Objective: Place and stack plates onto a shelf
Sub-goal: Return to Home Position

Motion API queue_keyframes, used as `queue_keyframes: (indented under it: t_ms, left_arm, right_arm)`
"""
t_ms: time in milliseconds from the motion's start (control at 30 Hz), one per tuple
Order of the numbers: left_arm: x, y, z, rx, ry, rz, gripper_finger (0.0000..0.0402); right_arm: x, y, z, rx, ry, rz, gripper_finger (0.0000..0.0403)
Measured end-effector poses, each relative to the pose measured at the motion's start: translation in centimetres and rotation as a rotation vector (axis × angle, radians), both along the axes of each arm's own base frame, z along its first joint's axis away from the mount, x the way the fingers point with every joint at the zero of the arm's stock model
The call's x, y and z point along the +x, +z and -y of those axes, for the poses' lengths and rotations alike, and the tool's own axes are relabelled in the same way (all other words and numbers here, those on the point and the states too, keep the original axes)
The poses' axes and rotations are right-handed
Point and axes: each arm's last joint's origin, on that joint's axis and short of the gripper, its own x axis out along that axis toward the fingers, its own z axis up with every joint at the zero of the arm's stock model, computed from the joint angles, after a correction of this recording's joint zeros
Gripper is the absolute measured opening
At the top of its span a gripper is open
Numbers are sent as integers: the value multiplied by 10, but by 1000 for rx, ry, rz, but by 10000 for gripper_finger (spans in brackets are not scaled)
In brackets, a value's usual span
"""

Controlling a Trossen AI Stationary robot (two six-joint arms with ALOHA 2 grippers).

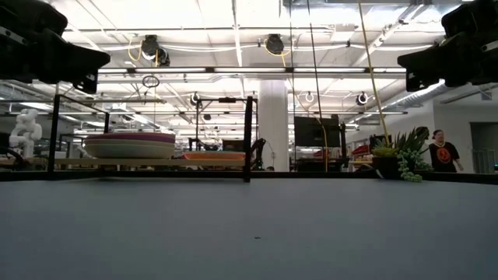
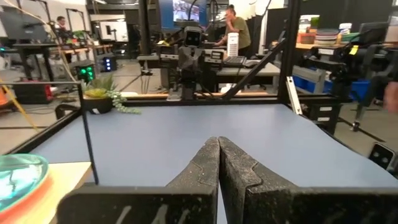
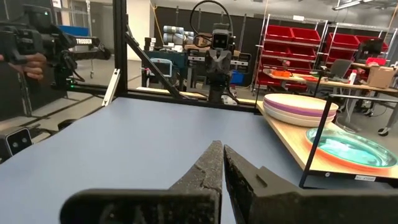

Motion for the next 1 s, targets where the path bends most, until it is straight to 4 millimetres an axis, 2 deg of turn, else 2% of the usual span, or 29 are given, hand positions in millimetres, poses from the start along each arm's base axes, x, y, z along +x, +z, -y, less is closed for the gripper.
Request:
queue_keyframes:
  t_ms: [1000]
  left_arm:
    - [0, 3, 3, 21, -24, 34, 3]
  right_arm:
    - [0, 0, 0, 1, 0, 3, 0]
